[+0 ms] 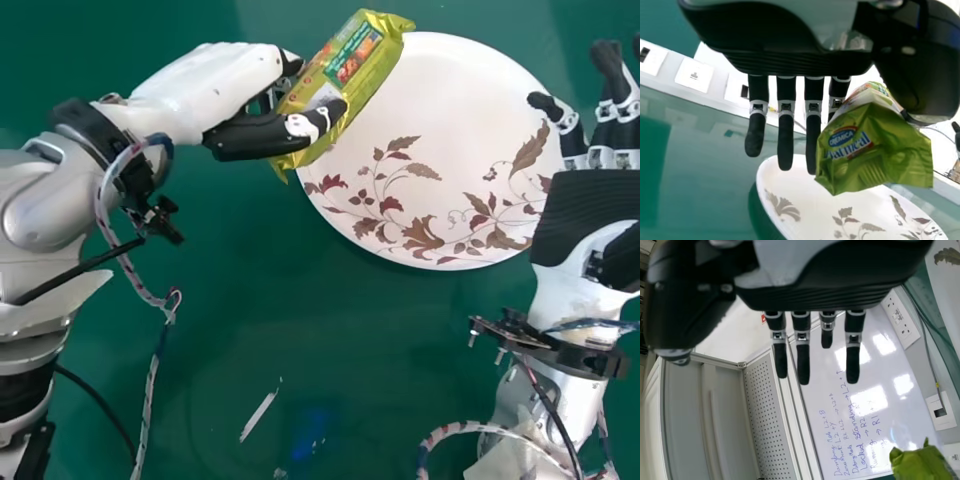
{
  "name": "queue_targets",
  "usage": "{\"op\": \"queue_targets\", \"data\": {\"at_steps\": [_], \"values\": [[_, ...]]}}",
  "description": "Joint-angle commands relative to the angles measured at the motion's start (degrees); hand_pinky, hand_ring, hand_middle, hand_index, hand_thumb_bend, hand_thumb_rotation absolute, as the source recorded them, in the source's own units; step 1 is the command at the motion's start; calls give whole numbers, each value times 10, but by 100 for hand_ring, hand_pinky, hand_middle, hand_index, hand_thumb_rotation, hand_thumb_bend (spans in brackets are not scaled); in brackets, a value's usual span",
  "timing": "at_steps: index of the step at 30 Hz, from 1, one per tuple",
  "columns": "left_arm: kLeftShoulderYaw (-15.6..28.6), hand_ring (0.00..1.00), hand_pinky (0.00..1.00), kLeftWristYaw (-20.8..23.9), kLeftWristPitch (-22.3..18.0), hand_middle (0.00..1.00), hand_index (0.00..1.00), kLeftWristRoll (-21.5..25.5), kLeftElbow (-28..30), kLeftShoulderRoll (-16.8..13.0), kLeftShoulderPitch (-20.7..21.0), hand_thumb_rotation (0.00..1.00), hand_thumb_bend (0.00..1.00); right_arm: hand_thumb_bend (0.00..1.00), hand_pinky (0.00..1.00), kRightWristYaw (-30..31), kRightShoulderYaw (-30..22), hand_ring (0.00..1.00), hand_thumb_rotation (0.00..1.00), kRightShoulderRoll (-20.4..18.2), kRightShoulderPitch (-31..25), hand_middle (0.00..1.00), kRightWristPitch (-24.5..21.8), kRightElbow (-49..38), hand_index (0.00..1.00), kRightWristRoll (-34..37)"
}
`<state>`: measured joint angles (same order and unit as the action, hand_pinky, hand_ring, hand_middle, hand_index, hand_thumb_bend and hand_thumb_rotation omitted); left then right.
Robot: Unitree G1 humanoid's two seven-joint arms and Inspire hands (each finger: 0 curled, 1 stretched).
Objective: Pick up biscuit and place it in the plate
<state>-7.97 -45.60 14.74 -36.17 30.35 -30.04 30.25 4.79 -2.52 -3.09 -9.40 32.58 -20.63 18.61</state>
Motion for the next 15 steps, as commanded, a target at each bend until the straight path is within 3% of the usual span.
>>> {"op": "queue_targets", "data": {"at_steps": [1,9,13,15], "values": [[-11,42,26,-2,-6,46,52,7,-6,-9,19,0,51,88,55,0,0,67,39,-12,-7,71,6,0,79,1],[-42,43,26,-30,7,46,51,-4,-22,-24,57,0,51,87,50,2,1,65,39,-10,-8,68,7,1,80,1],[-62,43,26,-39,16,46,51,-10,-38,-20,75,0,51,87,57,3,-3,70,39,-7,-7,74,5,4,81,2],[-70,43,26,-38,19,46,51,-11,-46,-13,78,0,51,88,57,-1,-4,68,38,-8,-6,73,5,5,81,-3]]}}
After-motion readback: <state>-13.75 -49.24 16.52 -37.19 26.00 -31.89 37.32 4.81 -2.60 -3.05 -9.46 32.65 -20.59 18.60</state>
